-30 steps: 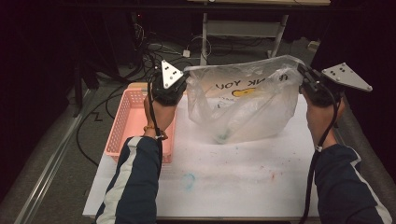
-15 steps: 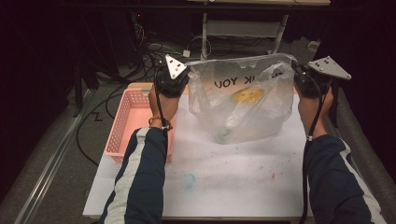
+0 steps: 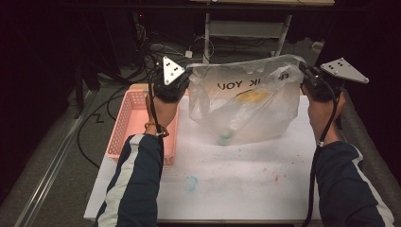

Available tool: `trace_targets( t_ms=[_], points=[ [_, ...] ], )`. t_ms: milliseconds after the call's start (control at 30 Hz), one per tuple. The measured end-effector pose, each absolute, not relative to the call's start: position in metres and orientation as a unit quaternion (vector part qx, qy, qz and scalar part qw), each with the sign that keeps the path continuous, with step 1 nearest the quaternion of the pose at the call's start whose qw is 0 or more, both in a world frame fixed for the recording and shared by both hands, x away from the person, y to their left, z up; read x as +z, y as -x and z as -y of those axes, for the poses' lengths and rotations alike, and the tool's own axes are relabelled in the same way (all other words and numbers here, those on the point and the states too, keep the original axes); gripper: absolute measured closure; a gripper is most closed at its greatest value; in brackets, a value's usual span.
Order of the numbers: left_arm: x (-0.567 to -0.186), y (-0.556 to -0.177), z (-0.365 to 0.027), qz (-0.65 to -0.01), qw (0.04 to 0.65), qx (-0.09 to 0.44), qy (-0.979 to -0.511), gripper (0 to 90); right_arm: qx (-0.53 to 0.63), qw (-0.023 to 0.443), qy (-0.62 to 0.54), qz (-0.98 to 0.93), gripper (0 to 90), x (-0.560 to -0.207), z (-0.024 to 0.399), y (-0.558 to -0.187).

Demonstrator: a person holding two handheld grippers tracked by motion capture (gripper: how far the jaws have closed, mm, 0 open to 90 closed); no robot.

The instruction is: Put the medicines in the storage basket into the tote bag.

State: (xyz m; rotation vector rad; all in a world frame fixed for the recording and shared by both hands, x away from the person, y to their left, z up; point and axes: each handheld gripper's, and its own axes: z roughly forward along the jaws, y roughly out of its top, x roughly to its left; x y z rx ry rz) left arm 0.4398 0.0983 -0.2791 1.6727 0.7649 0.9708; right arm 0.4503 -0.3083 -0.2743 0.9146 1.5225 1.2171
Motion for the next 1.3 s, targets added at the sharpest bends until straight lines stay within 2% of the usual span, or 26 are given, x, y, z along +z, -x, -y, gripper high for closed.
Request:
trace_targets(
  t_ms=[200,400,567,633,700,733,867,900,967,1067,1267,1300],
  points=[
    [-0.250,-0.428,-0.099,-0.308,0.518,0.410,-0.685,85.0,0.505,0.480,-0.362,-0.620,90.0,-0.248,0.308,-0.440],
    [-0.256,-0.428,-0.098,-0.308,0.524,0.405,-0.683,81.5,0.503,0.468,-0.370,-0.625,90.0,-0.250,0.310,-0.440],
    [-0.270,-0.426,-0.098,-0.297,0.536,0.373,-0.697,63.0,0.504,0.455,-0.375,-0.631,89.8,-0.263,0.314,-0.439],
    [-0.276,-0.423,-0.100,-0.296,0.543,0.360,-0.699,50.8,0.506,0.448,-0.378,-0.633,88.3,-0.268,0.316,-0.438],
    [-0.280,-0.418,-0.101,-0.292,0.538,0.361,-0.703,30.8,0.505,0.441,-0.381,-0.637,88.1,-0.274,0.319,-0.438],
    [-0.282,-0.416,-0.102,-0.286,0.542,0.351,-0.708,27.4,0.504,0.437,-0.381,-0.640,86.5,-0.277,0.320,-0.438],
    [-0.284,-0.405,-0.107,-0.272,0.536,0.340,-0.723,27.0,0.510,0.432,-0.375,-0.643,77.7,-0.280,0.324,-0.433],
    [-0.285,-0.402,-0.109,-0.271,0.536,0.339,-0.724,27.1,0.511,0.429,-0.369,-0.647,74.0,-0.279,0.324,-0.431],
    [-0.285,-0.397,-0.111,-0.270,0.535,0.342,-0.724,27.0,0.510,0.436,-0.366,-0.645,60.9,-0.277,0.324,-0.426],
    [-0.288,-0.390,-0.115,-0.275,0.535,0.348,-0.719,27.0,0.511,0.438,-0.356,-0.648,50.1,-0.274,0.323,-0.418],
    [-0.294,-0.386,-0.118,-0.283,0.515,0.363,-0.723,27.0,0.519,0.412,-0.329,-0.673,31.8,-0.259,0.321,-0.400],
    [-0.295,-0.386,-0.118,-0.286,0.515,0.364,-0.721,27.1,0.519,0.405,-0.321,-0.681,31.4,-0.257,0.321,-0.397]
  ],
)
